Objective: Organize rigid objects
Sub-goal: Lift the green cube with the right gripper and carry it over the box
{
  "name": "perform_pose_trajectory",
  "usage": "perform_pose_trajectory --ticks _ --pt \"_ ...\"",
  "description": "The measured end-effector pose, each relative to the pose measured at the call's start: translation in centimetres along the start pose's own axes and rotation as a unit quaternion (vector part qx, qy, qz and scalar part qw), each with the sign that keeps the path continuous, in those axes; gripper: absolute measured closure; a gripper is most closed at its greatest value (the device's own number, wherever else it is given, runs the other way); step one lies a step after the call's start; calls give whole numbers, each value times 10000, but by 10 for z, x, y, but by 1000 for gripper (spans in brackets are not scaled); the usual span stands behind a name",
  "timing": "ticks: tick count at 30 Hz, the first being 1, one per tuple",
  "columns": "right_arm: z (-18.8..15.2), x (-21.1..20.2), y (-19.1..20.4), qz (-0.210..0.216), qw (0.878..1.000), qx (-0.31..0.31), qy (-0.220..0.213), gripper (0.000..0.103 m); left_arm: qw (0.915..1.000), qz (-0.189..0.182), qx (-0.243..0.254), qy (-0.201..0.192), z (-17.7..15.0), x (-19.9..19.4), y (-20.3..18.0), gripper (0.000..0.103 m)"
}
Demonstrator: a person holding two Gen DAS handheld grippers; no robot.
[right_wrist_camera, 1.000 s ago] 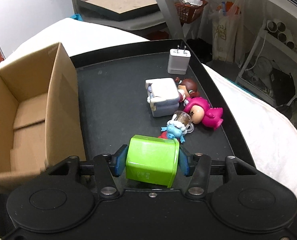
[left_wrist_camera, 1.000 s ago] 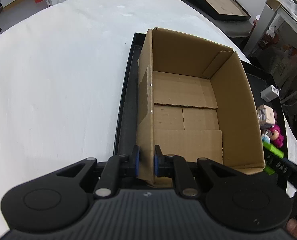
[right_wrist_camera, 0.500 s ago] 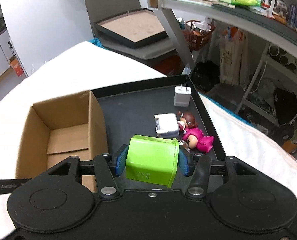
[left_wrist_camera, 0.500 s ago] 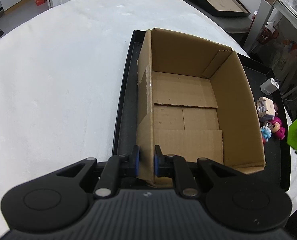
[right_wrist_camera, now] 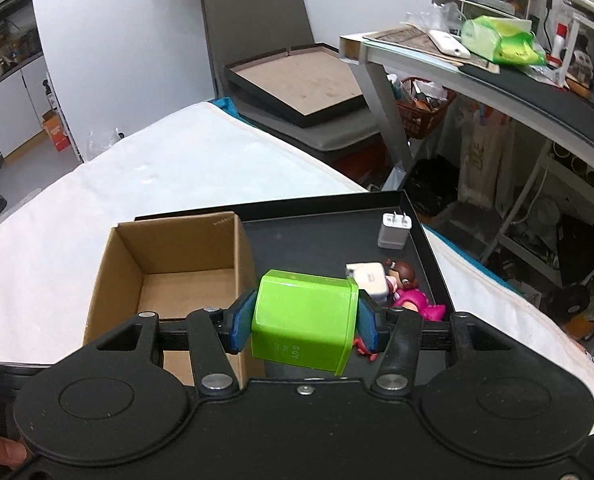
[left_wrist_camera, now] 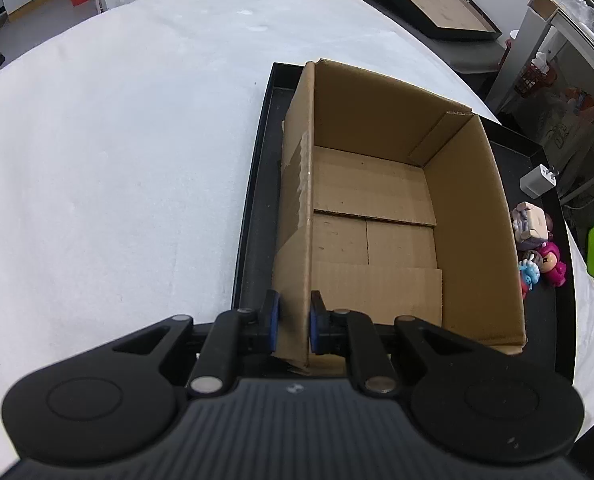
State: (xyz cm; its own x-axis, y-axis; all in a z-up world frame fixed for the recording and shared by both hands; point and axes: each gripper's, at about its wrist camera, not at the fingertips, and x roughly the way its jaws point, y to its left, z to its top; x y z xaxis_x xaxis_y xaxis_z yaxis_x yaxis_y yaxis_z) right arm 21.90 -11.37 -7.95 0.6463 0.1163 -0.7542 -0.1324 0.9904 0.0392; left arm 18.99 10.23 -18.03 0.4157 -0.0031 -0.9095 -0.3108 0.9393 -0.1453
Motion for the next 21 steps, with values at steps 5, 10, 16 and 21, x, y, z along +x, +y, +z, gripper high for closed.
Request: perform_pose_trajectory --ticks 5,10,16,21 --pt "3 5 14 42 9999 -140 31 52 10000 -20 -18 43 1 2 2 90" --pt "7 13 30 171 9995 -241 120 52 9999 -68 -4 79 1 2 2 89" --pt "8 23 52 331 9985 -390 187 52 9997 -173 -148 108 1 4 8 89" --pt "12 31 63 568 9973 -388 253 52 9994 -264 -214 93 0 3 9 88"
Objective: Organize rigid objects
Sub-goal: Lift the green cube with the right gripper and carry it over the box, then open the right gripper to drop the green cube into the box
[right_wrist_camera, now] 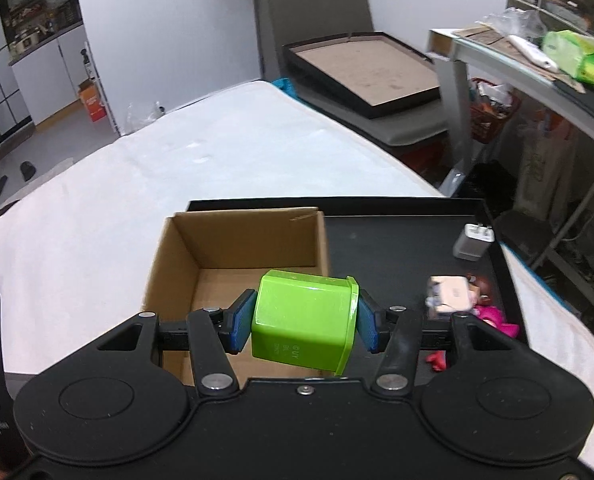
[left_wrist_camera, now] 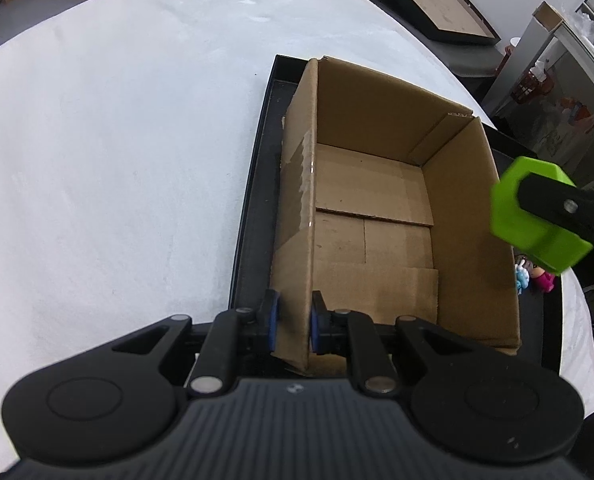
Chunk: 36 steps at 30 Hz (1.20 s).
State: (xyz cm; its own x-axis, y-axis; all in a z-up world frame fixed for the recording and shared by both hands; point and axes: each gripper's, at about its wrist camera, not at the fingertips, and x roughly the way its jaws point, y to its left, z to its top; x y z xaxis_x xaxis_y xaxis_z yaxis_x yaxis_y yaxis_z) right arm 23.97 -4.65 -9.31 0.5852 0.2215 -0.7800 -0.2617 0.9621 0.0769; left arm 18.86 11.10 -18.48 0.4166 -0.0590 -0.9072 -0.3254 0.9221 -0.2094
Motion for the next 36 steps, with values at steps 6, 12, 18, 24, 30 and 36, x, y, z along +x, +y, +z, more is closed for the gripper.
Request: perform_pose_trajectory --ticks 6,12,18,24,30,36 --pt "8 15 15 287 9995 -45 146 52 9999 -80 -112 -14 -1 0 5 88" --pt "14 37 33 484 9983 -155 299 52 9991 -230 -335 74 2 0 14 87" --pt "19 53 45 686 9967 -167 401 51 9983 -333 -469 117 4 0 18 87" --pt "28 57 54 867 9959 -117 237 51 9972 -385 -629 108 7 0 25 86" --pt "31 61 56 898 9957 -105 198 45 9963 -390 -765 33 7 -1 30 85" --pt "26 51 43 875 9958 87 269 43 9966 -334 -752 29 5 -6 28 85"
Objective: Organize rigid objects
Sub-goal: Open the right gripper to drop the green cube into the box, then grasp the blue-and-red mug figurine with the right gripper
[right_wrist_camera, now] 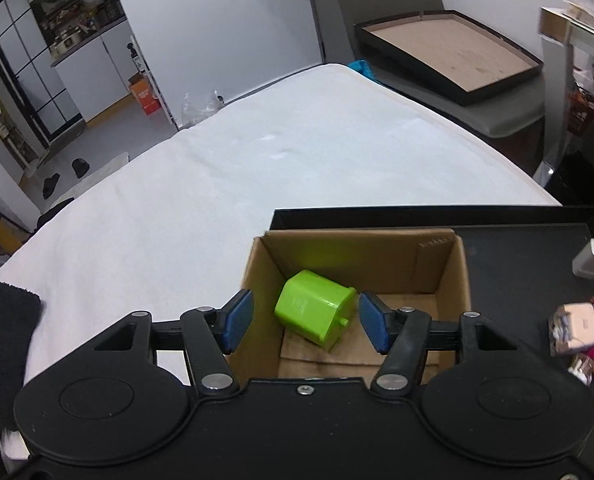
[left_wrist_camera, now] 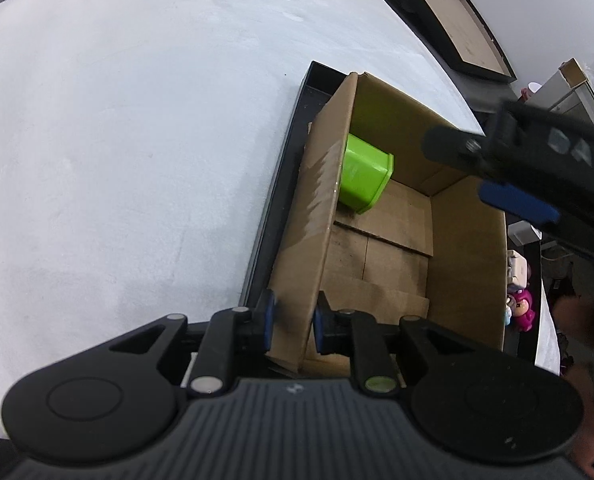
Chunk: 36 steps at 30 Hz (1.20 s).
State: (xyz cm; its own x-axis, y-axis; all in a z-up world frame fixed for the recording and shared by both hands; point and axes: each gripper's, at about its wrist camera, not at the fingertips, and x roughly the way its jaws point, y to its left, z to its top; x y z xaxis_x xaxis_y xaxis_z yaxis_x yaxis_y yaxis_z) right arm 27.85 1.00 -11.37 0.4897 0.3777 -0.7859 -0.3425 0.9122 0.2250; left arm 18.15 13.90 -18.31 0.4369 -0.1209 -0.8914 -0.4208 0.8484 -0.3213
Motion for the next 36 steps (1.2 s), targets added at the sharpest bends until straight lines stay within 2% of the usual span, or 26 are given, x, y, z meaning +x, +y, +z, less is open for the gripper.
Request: perform_pose_trajectory --ticks 12,17,23,26,31,34,36 --pt "-11 -37 -46 -426 9984 319 -168 36 9978 452 457 -147 1 -8 -20 85" --pt "-21 -45 -73 -623 9965 522 -204 36 9971 580 482 -118 1 -9 -21 82" --pt "-32 -46 -103 -810 9933 804 -185 36 9962 742 413 -189 2 -9 -23 74" --pt "-38 -44 -118 -846 9919 933 -163 36 9957 814 390 -210 3 -7 -25 73" --pt "-56 -33 -146 -1053 9864 1246 -226 29 9921 1079 612 -194 3 -7 -35 73" --pt "-68 -22 -164 -1249 9806 1509 -95 28 9907 1187 636 -188 4 -6 -38 73" --pt "-72 -15 -174 -1412 9751 1710 18 21 9903 1259 560 -167 4 -5 -38 72"
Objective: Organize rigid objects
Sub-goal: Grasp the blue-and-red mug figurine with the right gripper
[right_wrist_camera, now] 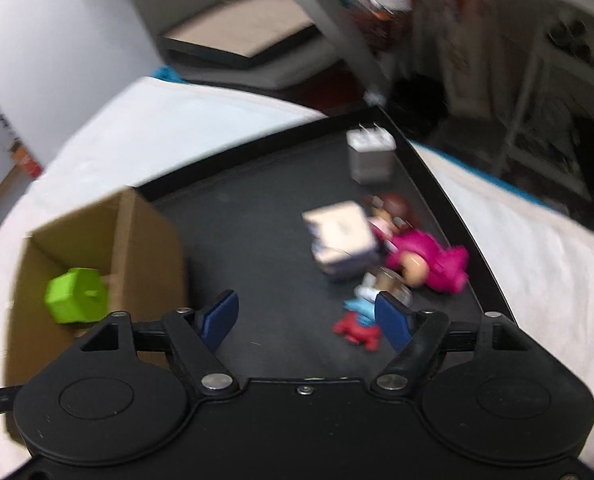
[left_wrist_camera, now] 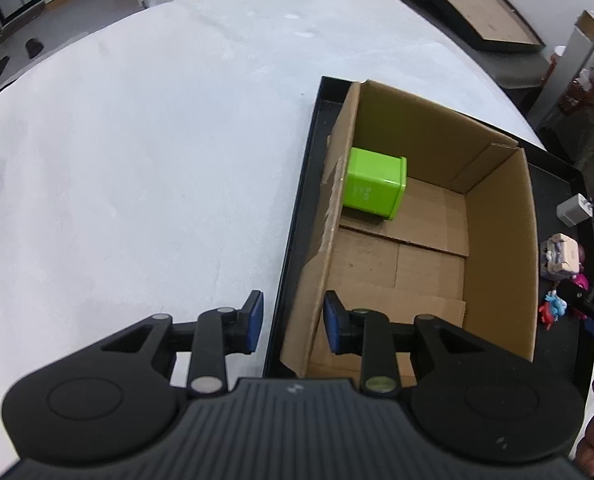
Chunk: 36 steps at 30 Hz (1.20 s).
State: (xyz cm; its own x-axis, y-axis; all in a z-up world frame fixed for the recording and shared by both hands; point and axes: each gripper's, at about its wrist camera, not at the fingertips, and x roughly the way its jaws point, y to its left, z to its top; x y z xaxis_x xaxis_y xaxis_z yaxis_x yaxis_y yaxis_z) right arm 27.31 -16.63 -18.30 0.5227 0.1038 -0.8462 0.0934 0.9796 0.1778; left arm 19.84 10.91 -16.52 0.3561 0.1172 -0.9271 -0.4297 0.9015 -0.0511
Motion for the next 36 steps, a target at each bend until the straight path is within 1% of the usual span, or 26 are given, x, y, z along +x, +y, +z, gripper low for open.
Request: perform_pose_trajectory --ticks 2,5,13,18,20,22,23,24,26,28,32,36 --pt "-2 6 -7 -100 9998 162 38 17 10000 63 -67 14 1 2 0 72" --pt "-4 15 -14 -139 9994 258 159 13 9998 131 -140 39 2 4 -2 72" --pt "-12 42 -16 -273 9977 255 572 13 9990 433 -134 41 5 7 -12 73" --pt "-12 54 -16 -432 9965 227 678 12 9980 631 -31 58 9 12 -21 73" --pt "-12 55 -14 -542 9967 124 591 13 9976 694 -6 73 10 14 -24 73" --pt "-12 55 -12 -583 9970 20 503 18 9972 744 11 84 11 14 -26 73" --pt "-11 54 -12 -619 9972 -65 422 32 9971 762 18 87 12 15 -26 73" --pt "-10 52 -10 -664 9970 -185 342 49 9969 784 33 86 12 14 -28 73" --pt "-9 48 -10 -606 9976 -211 269 66 9965 832 82 80 13 14 -30 73" --pt "-8 46 -15 -425 9987 -72 257 66 9961 872 111 69 13 14 -32 73" --pt "-6 39 -23 -284 9994 96 148 67 9948 984 200 170 13 15 -34 73" --pt "-2 29 -26 -132 9997 204 -26 67 9948 987 181 194 13 15 -34 73"
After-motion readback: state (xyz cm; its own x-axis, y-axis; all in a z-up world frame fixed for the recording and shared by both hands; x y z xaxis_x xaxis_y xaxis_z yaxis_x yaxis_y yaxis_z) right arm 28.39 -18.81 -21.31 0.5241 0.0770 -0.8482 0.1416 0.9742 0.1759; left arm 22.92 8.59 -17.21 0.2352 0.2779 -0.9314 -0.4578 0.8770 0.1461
